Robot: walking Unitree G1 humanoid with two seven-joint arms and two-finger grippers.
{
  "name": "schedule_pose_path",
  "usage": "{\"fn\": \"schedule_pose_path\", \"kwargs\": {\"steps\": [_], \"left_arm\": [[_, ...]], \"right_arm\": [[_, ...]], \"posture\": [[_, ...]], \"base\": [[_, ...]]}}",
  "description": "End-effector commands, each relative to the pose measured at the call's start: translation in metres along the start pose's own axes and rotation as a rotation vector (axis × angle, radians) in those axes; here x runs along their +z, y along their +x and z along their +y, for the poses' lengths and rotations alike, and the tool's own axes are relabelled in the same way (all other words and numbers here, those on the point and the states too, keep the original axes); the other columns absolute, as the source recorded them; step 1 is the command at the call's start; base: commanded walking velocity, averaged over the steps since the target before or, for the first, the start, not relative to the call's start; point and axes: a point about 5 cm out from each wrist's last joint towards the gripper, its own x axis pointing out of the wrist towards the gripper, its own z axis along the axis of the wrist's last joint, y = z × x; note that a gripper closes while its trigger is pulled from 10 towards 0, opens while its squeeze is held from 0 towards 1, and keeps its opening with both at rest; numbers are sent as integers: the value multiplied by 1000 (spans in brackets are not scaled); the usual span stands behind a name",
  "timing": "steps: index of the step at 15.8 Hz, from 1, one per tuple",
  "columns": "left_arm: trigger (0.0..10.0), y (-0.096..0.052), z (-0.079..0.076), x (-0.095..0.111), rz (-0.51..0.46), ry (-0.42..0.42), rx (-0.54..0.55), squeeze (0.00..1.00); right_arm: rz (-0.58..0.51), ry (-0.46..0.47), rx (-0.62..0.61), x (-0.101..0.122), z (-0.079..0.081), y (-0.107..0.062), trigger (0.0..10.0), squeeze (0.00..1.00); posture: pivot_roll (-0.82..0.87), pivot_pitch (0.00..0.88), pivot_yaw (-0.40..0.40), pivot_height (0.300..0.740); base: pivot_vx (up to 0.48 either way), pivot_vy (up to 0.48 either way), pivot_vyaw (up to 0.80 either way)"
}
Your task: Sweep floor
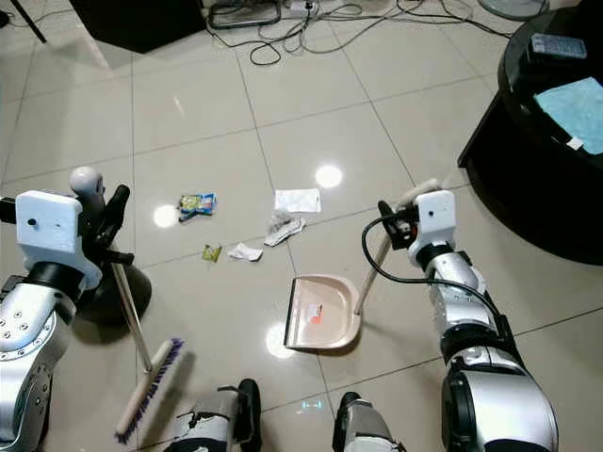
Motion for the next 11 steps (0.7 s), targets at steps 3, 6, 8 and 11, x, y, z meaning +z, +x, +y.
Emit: {"fn": "schedule_pose_path", "kwargs": {"steps": [3, 6, 8, 11], "left_arm": [[10000, -7, 10, 3, 1, 28, 24, 0], [10000, -9, 11, 3, 7, 33, 22, 0], [10000, -10, 12, 3, 9, 33, 20, 0], [10000, -9, 10, 3, 8, 36, 15, 0]], "right_arm": [[66, -17, 25, -11, 4, -3, 10000, 0], [73, -25, 24, -10, 3, -2, 10000, 0], [75, -31, 24, -9, 4, -1, 10000, 0], [67, -49, 36, -9, 7, 0, 3725, 0]], "posture": [[240, 297, 93, 740], [244, 305, 95, 740], [240, 311, 93, 740], [237, 307, 91, 740]], "base": [[0, 0, 0], [0, 0, 0], [0, 0, 0], [0, 0, 0]]}}
